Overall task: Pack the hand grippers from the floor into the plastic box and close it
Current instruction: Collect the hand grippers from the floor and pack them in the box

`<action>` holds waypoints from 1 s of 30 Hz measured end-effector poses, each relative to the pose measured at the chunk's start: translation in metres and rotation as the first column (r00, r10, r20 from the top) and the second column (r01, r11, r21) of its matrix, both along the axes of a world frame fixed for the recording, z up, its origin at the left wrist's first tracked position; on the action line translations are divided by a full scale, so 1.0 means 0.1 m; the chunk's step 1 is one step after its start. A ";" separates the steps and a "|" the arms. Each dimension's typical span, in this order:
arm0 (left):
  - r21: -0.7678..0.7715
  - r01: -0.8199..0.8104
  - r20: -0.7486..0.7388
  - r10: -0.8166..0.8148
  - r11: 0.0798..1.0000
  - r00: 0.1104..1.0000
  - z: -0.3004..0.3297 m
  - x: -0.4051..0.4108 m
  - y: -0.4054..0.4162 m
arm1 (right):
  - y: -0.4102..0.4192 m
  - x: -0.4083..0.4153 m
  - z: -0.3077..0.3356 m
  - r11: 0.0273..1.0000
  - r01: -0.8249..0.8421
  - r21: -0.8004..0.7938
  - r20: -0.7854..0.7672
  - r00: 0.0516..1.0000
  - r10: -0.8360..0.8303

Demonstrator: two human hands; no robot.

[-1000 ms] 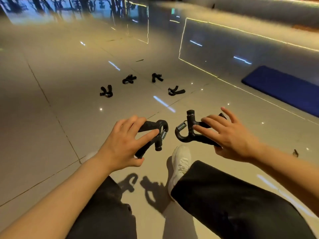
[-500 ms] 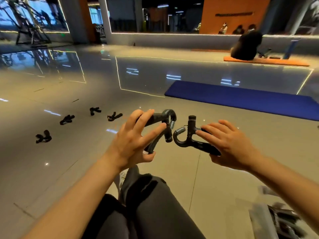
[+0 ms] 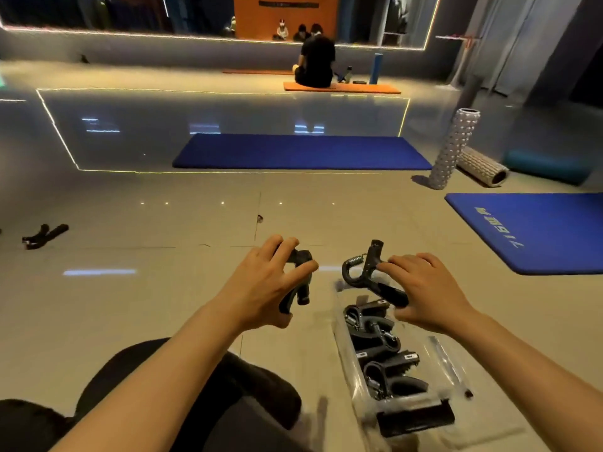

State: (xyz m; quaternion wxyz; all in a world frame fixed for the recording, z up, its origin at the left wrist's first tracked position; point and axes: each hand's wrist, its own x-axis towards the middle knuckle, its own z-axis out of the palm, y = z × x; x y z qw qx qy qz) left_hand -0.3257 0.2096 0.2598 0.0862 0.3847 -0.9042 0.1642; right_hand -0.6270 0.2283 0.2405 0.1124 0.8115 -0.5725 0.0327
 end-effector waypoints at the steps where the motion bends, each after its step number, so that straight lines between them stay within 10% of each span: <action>1: 0.015 0.027 -0.007 -0.027 1.000 1.000 -0.04 -0.14 -0.01 | 0.06 -0.12 -0.06 0.999 0.039 0.022 0.011 0.999 -0.039; 15: 0.397 0.050 -0.247 0.055 0.916 0.967 -1.42 -1.21 -0.21 | 0.26 -0.70 -1.45 0.814 0.198 0.546 0.052 0.962 -0.268; 30: 0.632 -0.249 0.017 0.307 0.734 0.951 -2.09 -0.83 -0.20 | 0.12 -0.59 -2.28 0.647 0.285 0.707 0.142 0.839 -0.525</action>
